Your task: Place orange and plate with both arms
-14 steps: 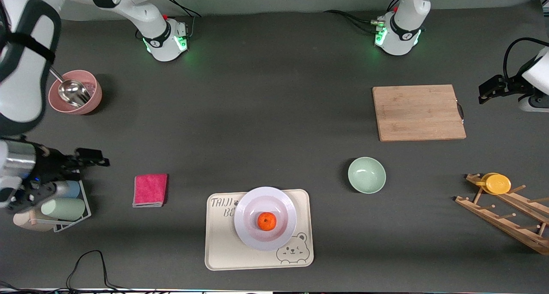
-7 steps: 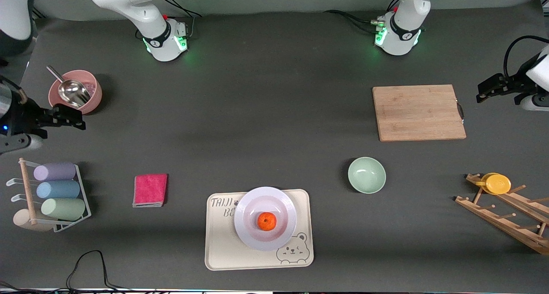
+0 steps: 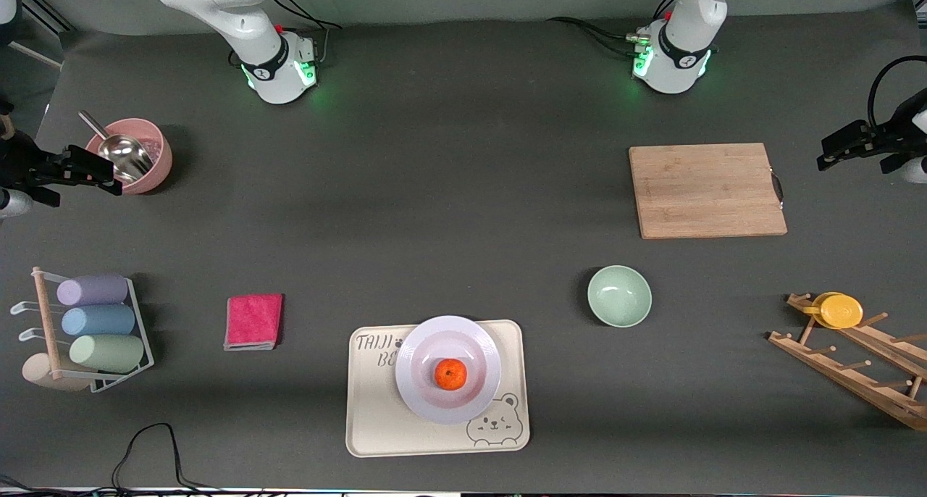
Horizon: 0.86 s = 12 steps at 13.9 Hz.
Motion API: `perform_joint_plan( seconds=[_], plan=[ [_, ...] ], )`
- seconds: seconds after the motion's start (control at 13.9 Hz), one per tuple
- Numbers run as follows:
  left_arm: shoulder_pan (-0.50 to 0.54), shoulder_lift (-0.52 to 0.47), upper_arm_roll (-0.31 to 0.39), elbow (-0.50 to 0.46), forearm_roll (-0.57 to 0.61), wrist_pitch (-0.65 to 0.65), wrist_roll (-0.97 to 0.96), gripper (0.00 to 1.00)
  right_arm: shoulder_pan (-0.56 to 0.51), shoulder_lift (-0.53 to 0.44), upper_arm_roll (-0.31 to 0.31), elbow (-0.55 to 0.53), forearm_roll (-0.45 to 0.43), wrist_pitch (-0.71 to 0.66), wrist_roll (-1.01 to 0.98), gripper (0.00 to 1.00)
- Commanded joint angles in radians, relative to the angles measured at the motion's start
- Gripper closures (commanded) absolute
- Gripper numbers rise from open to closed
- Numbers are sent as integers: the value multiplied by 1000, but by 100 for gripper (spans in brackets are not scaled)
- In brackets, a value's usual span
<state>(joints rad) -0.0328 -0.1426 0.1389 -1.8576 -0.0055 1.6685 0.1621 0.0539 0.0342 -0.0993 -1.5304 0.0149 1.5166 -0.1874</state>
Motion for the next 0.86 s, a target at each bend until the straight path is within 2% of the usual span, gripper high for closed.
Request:
perform_joint_plan(
  seconds=[0.0, 0.36, 0.79],
  plan=[
    [-6, 1, 5, 28, -16, -30, 19, 0, -3, -14, 18, 8, -27, 19, 40, 0],
    [-6, 9, 5, 29, -16, -19, 19, 0, -11, 50, 18, 79, -36, -7, 51, 0],
    [-6, 14, 5, 29, -14, -18, 17, 0, 0, 42, 18, 73, -36, -33, 80, 0]
  ],
)
